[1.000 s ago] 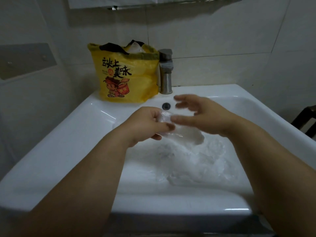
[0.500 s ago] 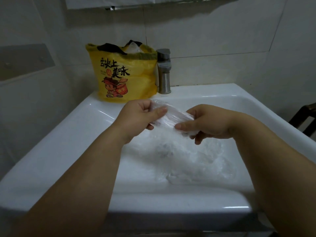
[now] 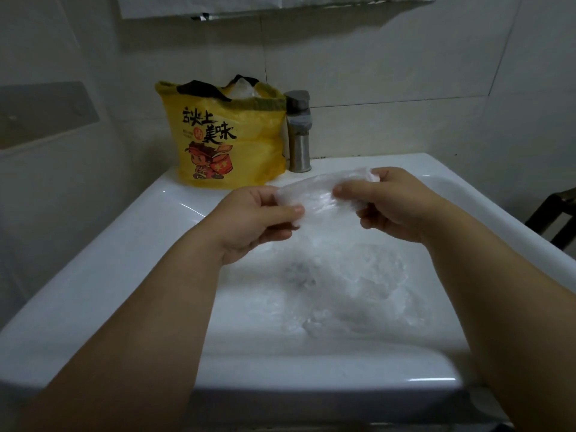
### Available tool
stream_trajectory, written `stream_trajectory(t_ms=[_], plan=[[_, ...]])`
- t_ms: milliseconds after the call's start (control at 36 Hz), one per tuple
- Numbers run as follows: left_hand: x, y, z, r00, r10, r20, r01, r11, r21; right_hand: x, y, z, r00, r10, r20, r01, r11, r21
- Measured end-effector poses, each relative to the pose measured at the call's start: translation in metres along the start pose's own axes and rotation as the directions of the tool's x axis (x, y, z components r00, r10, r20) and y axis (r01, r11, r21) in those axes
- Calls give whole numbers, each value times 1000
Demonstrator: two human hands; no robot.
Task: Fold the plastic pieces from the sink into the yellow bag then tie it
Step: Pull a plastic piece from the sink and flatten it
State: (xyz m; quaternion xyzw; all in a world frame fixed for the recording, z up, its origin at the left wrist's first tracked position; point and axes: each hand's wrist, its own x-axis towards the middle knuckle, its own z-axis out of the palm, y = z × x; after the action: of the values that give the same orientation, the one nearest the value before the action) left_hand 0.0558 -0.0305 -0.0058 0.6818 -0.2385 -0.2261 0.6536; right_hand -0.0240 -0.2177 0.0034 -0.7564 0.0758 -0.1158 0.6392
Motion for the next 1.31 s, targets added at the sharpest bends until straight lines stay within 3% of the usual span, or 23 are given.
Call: stream_trajectory(t_ms=[56,111,194,278,472,639,917,1056,1306], plan=[[1,1,2,999,28,-34,-32,995,-100,3,0,2,998,-11,-54,20,985,170],[3,2,6,996,53,-67,-65,978,-196,6,1,7,1000,21,-10,-17,934,356],[4,1,17,996,76,-50,-87,957,-278,6,8,26,972,106,212,-165,944,284],[5,-3,28,995,97,15,-88,954,-287,4,14,53,939,126,319,-200,957,210],[7,-4,28,998,46,37,-32,944,-328,10,5,53,966,61,250,-181,852,491],[5,0,23,1000,23,20,-16,954,-301,13,2,28,994,80,69,-106,767,633],[8,-2,11,996,32,-84,-53,963,-265,9,1,20,998,8,-64,27,848,529],[9,-3,15,991,62,-120,-92,960,-263,13,5,16,982,-34,-184,101,925,366],[12,-5,19,891,268,-367,-313,947,-69,6,-4,19,990,-70,-122,114,908,403]])
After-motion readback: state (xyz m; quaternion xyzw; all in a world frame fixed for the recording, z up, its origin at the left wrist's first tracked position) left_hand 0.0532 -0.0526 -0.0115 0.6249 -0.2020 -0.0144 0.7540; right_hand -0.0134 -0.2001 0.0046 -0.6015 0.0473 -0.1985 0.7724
